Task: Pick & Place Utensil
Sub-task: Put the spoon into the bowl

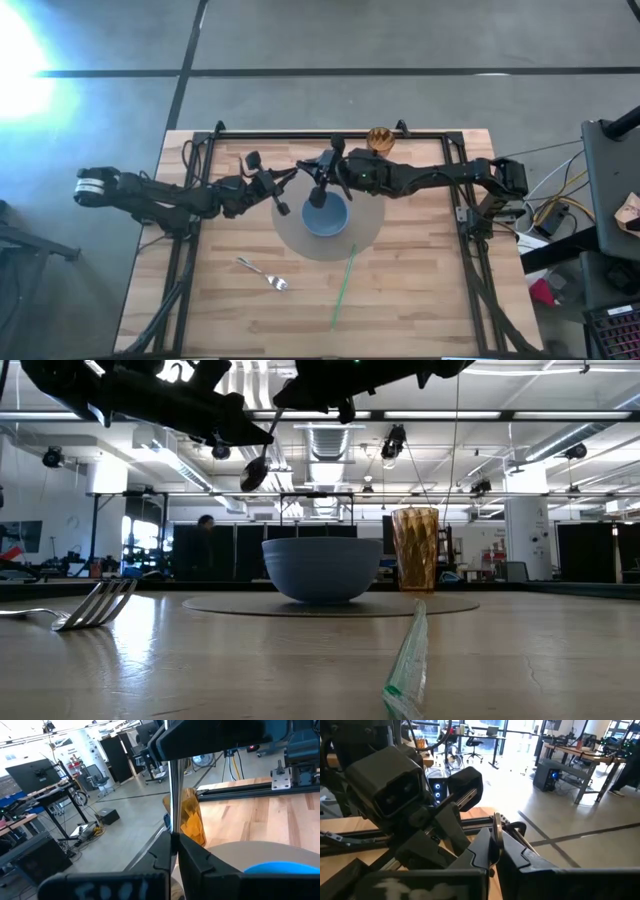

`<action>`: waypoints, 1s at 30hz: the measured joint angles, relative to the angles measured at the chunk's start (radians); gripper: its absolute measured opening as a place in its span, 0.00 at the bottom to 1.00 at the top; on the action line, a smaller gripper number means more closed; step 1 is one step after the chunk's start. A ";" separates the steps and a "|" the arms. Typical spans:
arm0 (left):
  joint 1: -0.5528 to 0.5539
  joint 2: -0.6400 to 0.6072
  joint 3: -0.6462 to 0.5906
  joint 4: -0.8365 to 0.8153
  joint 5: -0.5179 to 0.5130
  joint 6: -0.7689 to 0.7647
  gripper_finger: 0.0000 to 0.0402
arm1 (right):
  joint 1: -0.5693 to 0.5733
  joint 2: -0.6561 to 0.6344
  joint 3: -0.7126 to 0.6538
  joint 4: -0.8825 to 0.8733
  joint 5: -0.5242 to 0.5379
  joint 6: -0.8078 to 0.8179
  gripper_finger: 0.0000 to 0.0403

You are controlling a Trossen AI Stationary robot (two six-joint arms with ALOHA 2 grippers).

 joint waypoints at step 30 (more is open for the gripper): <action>-0.001 -0.001 -0.001 -0.010 0.001 -0.027 0.43 | 0.000 -0.266 -0.031 -0.430 0.008 -0.132 0.02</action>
